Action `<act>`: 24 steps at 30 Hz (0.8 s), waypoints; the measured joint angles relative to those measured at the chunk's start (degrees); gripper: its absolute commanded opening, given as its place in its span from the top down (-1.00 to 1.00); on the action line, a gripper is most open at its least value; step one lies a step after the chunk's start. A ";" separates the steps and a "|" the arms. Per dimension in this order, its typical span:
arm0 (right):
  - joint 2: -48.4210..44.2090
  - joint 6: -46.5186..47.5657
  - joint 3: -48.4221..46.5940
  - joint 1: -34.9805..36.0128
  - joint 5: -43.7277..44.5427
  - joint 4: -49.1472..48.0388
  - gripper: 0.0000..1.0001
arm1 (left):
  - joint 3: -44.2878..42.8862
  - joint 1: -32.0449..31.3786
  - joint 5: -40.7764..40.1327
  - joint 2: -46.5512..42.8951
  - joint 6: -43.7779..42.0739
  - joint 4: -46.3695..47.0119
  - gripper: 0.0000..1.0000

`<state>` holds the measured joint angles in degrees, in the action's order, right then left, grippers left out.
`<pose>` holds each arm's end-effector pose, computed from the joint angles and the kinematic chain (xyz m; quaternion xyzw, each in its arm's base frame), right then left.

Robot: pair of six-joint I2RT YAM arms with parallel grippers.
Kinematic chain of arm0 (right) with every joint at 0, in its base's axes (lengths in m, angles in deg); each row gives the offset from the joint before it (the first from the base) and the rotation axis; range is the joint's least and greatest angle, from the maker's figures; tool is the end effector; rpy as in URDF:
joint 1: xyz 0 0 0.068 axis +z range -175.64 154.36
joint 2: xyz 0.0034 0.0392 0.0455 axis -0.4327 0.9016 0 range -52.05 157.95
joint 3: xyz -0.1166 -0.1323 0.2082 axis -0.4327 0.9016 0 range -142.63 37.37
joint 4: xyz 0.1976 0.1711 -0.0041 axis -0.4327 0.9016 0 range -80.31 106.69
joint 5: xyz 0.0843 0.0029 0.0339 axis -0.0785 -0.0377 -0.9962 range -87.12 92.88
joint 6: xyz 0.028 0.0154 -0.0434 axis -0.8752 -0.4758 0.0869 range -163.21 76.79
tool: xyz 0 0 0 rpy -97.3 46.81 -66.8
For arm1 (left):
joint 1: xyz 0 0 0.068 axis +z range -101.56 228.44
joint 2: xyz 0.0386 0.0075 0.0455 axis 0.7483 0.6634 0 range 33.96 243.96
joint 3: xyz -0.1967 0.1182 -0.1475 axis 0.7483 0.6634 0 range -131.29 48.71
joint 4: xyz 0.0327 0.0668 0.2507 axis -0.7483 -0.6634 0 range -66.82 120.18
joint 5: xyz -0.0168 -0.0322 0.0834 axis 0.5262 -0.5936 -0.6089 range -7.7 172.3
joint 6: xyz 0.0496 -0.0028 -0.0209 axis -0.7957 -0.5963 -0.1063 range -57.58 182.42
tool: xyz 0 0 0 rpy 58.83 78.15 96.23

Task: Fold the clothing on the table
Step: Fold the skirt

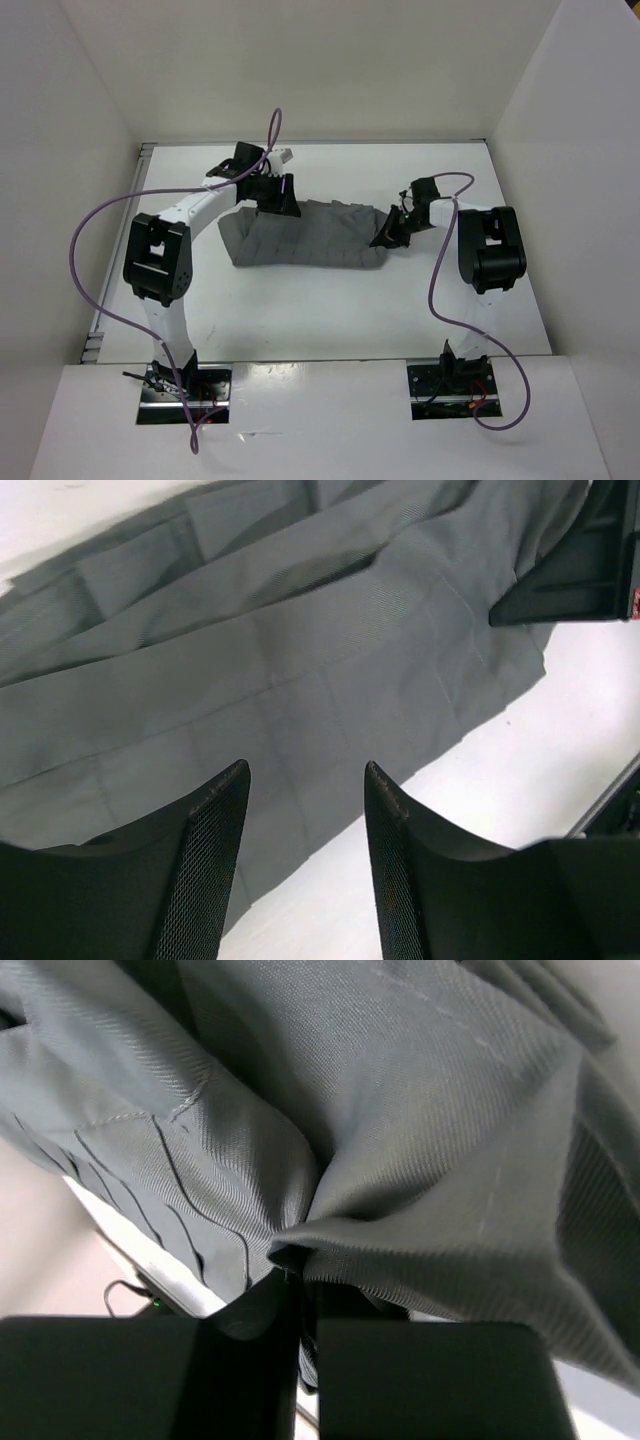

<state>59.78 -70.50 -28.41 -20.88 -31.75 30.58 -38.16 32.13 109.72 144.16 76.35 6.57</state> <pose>0.3689 0.0509 0.1288 0.1244 0.9290 0.3330 0.1029 0.4100 -0.1371 0.2422 0.1057 0.9017 -0.3058 0.2867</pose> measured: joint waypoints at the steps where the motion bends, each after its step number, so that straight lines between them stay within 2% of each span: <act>1: 0.04 -0.02 0.00 0.00 0.15 0.37 1.00 | 0.00 -0.31 0.37 0.22 0.00 -0.02 -0.14; 6: -0.85 0.22 0.00 -0.02 1.75 1.49 1.00 | -0.48 -1.68 6.51 0.33 -0.37 -1.57 -0.11; 11: -1.90 0.79 0.00 -0.02 2.75 2.73 1.00 | -0.57 -3.37 12.74 0.37 -0.44 -3.63 0.62; 12: -2.12 0.85 0.00 -0.02 2.75 2.84 1.00 | -0.44 -3.74 13.40 0.39 -0.44 -3.96 0.68; 17: -3.02 1.27 0.00 -0.02 2.73 3.32 1.00 | -0.11 -6.62 16.17 4.26 -0.57 -4.50 0.78; 18: -3.28 1.31 0.00 -0.02 2.73 3.45 1.00 | -0.11 -7.17 16.39 5.55 -0.52 -4.57 0.87; 24: -5.84 1.44 0.00 0.00 2.73 5.18 1.00 | -0.13 -10.01 14.45 13.70 0.07 -5.55 0.90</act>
<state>53.94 -69.06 -28.41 -20.88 -29.02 35.76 -38.29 22.12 124.17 157.86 76.42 1.01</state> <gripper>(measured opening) 0.029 0.052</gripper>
